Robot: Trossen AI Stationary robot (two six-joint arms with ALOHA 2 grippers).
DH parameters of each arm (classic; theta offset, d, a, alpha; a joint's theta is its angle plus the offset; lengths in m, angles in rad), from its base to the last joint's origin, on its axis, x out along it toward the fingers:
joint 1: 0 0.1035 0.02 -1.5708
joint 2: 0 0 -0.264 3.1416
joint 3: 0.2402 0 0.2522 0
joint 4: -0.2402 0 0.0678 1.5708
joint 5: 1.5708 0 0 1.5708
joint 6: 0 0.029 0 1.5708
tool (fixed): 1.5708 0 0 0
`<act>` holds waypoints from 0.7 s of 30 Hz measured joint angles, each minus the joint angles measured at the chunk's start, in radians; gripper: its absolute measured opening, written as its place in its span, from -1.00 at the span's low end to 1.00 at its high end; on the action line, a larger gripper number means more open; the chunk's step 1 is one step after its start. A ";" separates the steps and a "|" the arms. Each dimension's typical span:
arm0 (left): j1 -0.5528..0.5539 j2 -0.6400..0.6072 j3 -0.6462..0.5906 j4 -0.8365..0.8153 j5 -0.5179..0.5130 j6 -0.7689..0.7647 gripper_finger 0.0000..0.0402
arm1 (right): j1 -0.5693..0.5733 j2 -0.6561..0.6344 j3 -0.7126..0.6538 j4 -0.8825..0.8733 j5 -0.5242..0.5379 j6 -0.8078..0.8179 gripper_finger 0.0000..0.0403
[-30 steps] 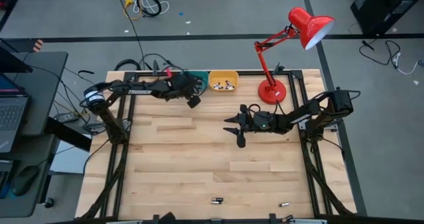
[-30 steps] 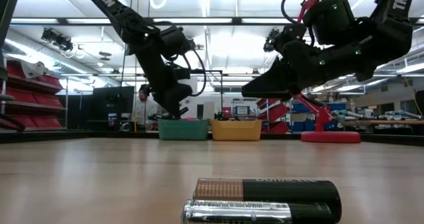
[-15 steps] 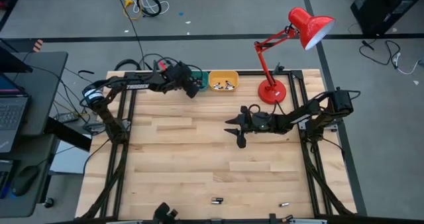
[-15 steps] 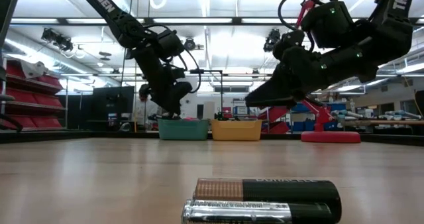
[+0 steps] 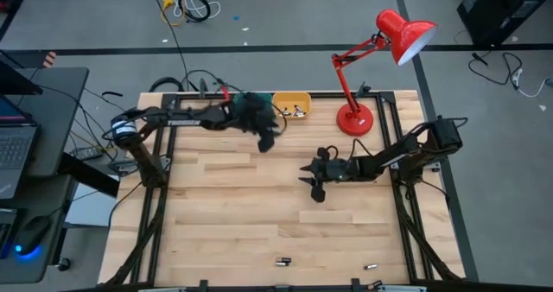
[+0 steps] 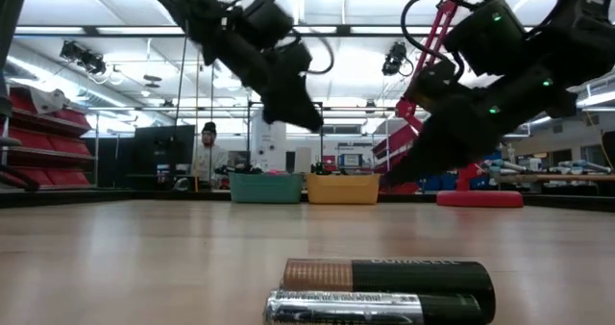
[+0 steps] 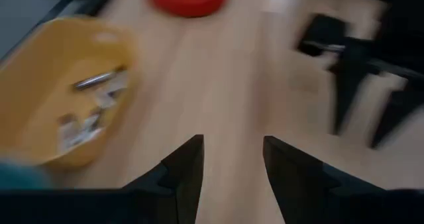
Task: Sort batteries
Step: Put the black battery into the blue bin
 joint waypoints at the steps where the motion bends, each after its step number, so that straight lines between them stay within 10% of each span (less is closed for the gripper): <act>1: -0.031 0.000 0.000 0.005 -0.004 0.009 -0.14 | 0.015 -0.006 0.000 -0.027 0.000 0.004 -0.21; 21: -0.432 0.002 -0.288 0.783 -0.128 -0.069 -0.14 | 0.464 -0.495 0.031 -0.726 0.012 0.537 -0.33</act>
